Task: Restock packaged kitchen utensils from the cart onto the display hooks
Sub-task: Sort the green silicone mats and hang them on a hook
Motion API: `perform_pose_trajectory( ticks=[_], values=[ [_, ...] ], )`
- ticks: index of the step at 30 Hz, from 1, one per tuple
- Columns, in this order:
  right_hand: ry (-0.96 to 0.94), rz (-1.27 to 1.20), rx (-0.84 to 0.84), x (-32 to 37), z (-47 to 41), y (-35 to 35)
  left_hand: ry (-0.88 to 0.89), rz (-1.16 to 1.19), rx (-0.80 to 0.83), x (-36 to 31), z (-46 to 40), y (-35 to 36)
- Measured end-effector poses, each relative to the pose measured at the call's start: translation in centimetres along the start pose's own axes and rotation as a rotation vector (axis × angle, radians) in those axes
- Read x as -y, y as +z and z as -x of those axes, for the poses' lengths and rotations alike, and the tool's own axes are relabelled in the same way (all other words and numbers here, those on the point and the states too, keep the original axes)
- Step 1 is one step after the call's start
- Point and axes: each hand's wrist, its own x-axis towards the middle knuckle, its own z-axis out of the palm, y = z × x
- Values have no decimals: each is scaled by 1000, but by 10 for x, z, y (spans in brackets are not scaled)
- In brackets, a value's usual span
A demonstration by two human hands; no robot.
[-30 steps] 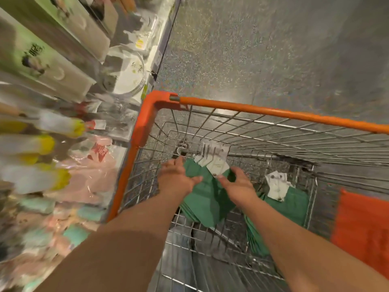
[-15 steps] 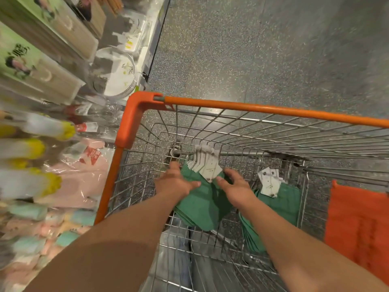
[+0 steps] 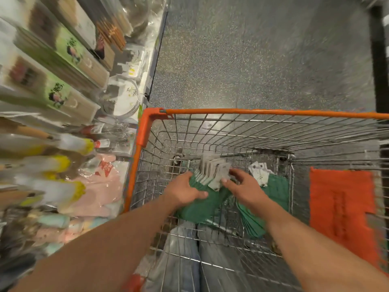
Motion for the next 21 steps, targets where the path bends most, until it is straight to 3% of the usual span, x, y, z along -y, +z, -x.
perform_pose_trajectory(
  ticks=[4, 13, 21],
  values=[
    [-135, -6, 7, 27, 42, -11, 123, 30, -14, -17, 42, -25],
    [-328, 335, -57, 102, 121, -39, 238, 149, 47, -59, 146, -59],
    [-535, 267, -64, 145, 187, -49, 343, 236, -149, -76, 238, -53]
  ],
)
